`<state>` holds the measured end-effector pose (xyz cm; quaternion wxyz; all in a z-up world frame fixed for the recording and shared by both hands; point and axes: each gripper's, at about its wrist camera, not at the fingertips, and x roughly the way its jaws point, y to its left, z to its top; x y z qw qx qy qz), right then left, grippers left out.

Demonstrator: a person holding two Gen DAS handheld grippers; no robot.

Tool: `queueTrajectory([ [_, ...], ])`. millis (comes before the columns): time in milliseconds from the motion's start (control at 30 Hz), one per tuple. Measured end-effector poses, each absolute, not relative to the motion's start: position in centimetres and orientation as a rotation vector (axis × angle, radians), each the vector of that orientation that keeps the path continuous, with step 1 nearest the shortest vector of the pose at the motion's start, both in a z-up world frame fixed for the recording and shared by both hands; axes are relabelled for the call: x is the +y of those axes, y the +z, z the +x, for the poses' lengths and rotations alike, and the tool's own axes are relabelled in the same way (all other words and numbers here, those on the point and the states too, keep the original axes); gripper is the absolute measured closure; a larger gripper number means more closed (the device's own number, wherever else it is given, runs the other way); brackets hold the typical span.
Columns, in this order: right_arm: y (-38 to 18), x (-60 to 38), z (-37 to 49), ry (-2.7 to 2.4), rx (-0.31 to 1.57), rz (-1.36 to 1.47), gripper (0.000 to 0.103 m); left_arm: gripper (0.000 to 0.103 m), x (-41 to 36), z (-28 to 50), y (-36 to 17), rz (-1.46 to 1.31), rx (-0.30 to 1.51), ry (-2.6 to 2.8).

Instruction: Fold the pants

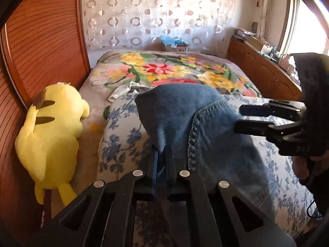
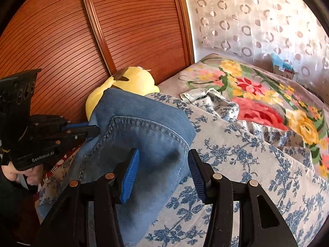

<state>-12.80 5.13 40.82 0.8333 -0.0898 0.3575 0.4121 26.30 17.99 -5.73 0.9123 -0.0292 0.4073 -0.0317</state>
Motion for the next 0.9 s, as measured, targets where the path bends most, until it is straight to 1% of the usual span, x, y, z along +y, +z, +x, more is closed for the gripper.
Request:
queueTrajectory([
  [167, 39.8, 5.6, -12.5, 0.874, 0.778, -0.195, 0.045, 0.096, 17.8, 26.5, -6.9, -0.051, 0.862, -0.051],
  [200, 39.5, 5.7, -12.3, 0.869, 0.782, -0.197, 0.043, 0.095, 17.9, 26.5, -6.8, -0.054, 0.859, -0.046],
  [267, 39.0, 6.2, -12.0, 0.853, 0.791, -0.204, 0.04, 0.092, 18.1, 26.3, -6.8, -0.066, 0.86, -0.04],
  [333, 38.5, 6.1, -11.3, 0.859, 0.813, -0.182, 0.037, 0.08, 18.4, 26.1, -6.9, -0.073, 0.868, -0.036],
  [367, 38.4, 6.3, -11.0, 0.869, 0.827, -0.162, 0.037, 0.076, 18.6, 25.9, -7.0, -0.074, 0.869, -0.035],
  [433, 38.0, 6.5, -10.2, 0.886, 0.855, -0.127, 0.036, 0.054, 18.8, 25.5, -7.2, -0.074, 0.873, -0.019],
  [467, 37.7, 6.6, -9.8, 0.893, 0.869, -0.11, 0.036, 0.05, 18.9, 25.4, -7.3, -0.081, 0.873, -0.02],
  [533, 37.4, 6.6, -9.3, 0.905, 0.887, -0.078, 0.036, 0.033, 19.2, 24.9, -7.4, -0.104, 0.875, -0.031],
  [600, 37.3, 6.7, -8.9, 0.906, 0.896, -0.06, 0.036, 0.028, 19.2, 24.4, -7.4, -0.119, 0.867, -0.036],
  [667, 37.2, 6.7, -8.6, 0.904, 0.901, -0.05, 0.038, 0.028, 19.0, 23.9, -7.3, -0.122, 0.861, -0.038],
  [700, 37.1, 6.5, -8.5, 0.907, 0.914, -0.026, 0.047, 0.028, 18.9, 23.8, -7.2, -0.121, 0.858, -0.038],
  [767, 37.3, 6.0, -8.5, 0.933, 0.938, 0.033, 0.06, 0.028, 18.8, 23.4, -7.1, -0.126, 0.853, -0.038],
  [800, 37.6, 5.9, -8.7, 0.936, 0.924, 0.024, 0.072, 0.028, 18.8, 23.3, -7.0, -0.131, 0.853, -0.039],
  [867, 38.2, 5.5, -9.4, 0.942, 0.885, 0.006, 0.079, 0.028, 18.4, 23.1, -7.0, -0.133, 0.852, -0.048],
  [900, 38.5, 5.0, -9.5, 0.941, 0.876, 0.02, 0.082, 0.028, 18.2, 23.0, -6.9, -0.13, 0.85, -0.051],
])
